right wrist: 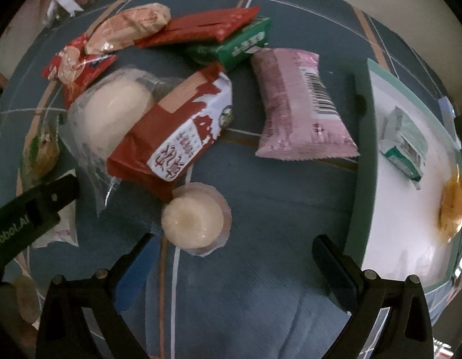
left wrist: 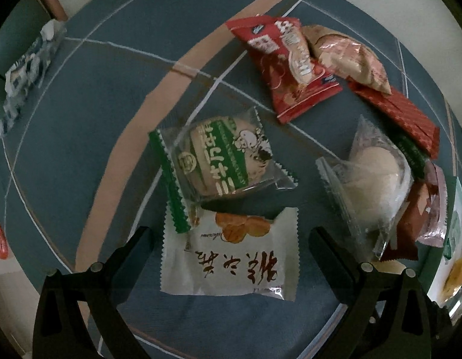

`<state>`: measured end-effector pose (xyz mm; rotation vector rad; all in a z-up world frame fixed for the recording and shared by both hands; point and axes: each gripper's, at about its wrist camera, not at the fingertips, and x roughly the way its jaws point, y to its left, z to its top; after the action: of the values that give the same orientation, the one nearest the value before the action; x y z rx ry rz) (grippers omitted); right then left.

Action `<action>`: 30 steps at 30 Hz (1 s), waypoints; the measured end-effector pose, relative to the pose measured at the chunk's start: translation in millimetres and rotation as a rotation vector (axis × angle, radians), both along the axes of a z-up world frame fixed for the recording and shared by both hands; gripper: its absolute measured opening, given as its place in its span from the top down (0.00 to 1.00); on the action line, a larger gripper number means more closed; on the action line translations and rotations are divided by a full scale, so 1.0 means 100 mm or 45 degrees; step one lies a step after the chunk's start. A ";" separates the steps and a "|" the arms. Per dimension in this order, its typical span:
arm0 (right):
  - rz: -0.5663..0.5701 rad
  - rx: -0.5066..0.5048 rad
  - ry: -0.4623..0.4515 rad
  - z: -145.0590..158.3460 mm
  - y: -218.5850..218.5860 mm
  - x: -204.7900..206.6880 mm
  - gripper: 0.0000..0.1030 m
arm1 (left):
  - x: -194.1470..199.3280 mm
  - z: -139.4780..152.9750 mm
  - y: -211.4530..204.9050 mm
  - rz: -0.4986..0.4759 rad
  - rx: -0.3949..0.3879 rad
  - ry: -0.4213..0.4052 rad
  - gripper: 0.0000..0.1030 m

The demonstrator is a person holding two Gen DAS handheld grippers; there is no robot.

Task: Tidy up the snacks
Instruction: 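Grasp the round cream bun with right tool while left tool grasps white pastry pack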

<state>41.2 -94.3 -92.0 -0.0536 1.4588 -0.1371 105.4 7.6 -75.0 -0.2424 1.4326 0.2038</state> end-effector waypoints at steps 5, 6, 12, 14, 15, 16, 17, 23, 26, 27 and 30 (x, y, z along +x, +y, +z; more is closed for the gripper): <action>0.026 -0.022 -0.021 -0.08 0.16 -0.02 0.00 | 0.01 -0.14 0.07 0.009 -0.018 0.013 0.00; 0.035 -0.026 -0.031 -0.08 0.19 -0.03 0.00 | 0.01 -0.14 0.07 0.011 -0.021 0.011 0.00; 0.011 0.041 -0.060 -0.12 0.27 -0.04 0.07 | 0.04 -0.14 -0.04 0.012 0.009 0.006 0.13; 0.010 0.076 -0.070 -0.11 0.23 0.02 0.13 | 0.05 -0.11 -0.06 0.013 -0.015 -0.003 0.15; 0.014 0.083 -0.075 -0.10 0.22 0.02 0.15 | 0.05 -0.10 -0.06 0.010 -0.016 -0.006 0.21; 0.023 0.086 -0.081 -0.09 0.23 0.01 0.19 | 0.05 -0.08 -0.06 0.007 -0.009 -0.010 0.25; 0.030 0.092 -0.088 -0.09 0.24 0.01 0.21 | 0.05 -0.07 -0.07 0.005 -0.002 -0.013 0.26; 0.025 0.107 -0.112 -0.04 0.29 0.05 0.42 | 0.00 -0.01 -0.07 0.020 -0.003 -0.030 0.33; 0.019 0.115 -0.118 -0.02 0.21 0.08 0.51 | -0.02 0.07 -0.07 0.020 -0.024 -0.050 0.42; 0.017 0.125 -0.119 -0.02 0.19 0.10 0.51 | -0.03 0.09 -0.07 0.019 -0.023 -0.050 0.42; 0.022 0.139 -0.119 0.00 0.10 0.12 0.52 | -0.05 0.09 -0.07 0.021 -0.023 -0.051 0.42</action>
<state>53.4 -84.3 -91.9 0.0290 1.3703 -0.0450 100.7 0.9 -65.5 -0.2716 1.3940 0.1982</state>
